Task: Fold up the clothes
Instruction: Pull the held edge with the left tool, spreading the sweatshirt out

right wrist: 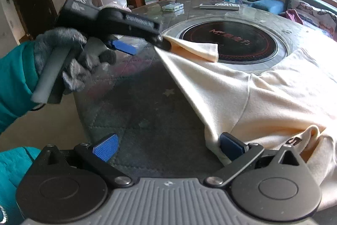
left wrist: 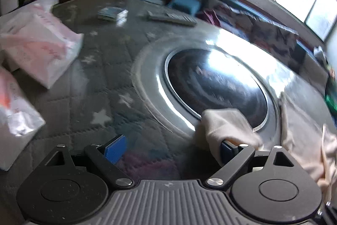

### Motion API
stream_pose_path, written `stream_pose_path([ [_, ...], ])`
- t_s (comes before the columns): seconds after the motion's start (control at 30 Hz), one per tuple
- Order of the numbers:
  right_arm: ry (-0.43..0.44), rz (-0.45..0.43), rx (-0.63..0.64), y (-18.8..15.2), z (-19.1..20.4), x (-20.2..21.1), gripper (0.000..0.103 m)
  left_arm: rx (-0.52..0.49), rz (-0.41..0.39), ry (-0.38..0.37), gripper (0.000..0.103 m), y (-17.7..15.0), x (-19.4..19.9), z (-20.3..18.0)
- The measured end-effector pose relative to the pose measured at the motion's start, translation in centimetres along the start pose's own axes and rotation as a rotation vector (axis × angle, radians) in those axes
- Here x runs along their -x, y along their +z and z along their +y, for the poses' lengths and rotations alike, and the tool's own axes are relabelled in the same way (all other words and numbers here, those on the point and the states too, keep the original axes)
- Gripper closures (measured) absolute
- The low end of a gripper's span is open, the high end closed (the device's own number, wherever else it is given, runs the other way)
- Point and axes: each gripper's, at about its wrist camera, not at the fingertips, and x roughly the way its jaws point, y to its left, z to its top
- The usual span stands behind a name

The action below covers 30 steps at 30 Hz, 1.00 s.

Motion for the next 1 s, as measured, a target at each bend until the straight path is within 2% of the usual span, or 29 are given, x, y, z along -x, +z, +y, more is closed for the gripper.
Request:
stream_pose_path([
  [0.2, -0.005, 0.003, 0.003, -0.1, 0.2, -0.3, 0.0, -0.064, -0.089, 0.132, 0.011, 0.1, 1.0, 0.5],
  [0.3, -0.005, 0.004, 0.002, -0.1, 0.1, -0.3, 0.0, -0.082, -0.097, 0.151, 0.011, 0.2, 1.0, 0.8],
  [0.4, -0.011, 0.007, 0.009, -0.1, 0.3, -0.4, 0.0, -0.11, -0.132, 0.228, 0.012, 0.3, 0.9, 0.8],
  [0.5, -0.006, 0.002, -0.006, 0.1, 0.2, -0.4, 0.0, -0.113, -0.149, 0.271, 0.013, 0.8, 1.1, 1.6],
  [0.6, 0.0, -0.006, -0.027, 0.5, 0.0, -0.3, 0.0, -0.147, -0.163, 0.269, 0.013, 0.9, 1.3, 1.5],
  [0.73, -0.011, -0.045, -0.049, 1.2, -0.1, 0.2, 0.0, -0.183, -0.158, 0.225, 0.014, 0.5, 1.2, 0.5],
  [0.83, -0.03, -0.062, -0.036, 1.4, 0.1, 0.2, 0.0, -0.236, -0.152, 0.217, 0.017, 0.0, 0.4, -0.5],
  [0.93, 0.001, -0.038, -0.059, 1.3, 0.0, -0.5, 0.0, -0.29, -0.146, 0.21, 0.021, -0.5, -0.4, -1.5],
  [1.0, 0.0, -0.03, -0.046, 1.0, 0.3, -0.6, 0.0, -0.314, -0.145, 0.235, 0.022, -0.7, -1.2, -1.5],
])
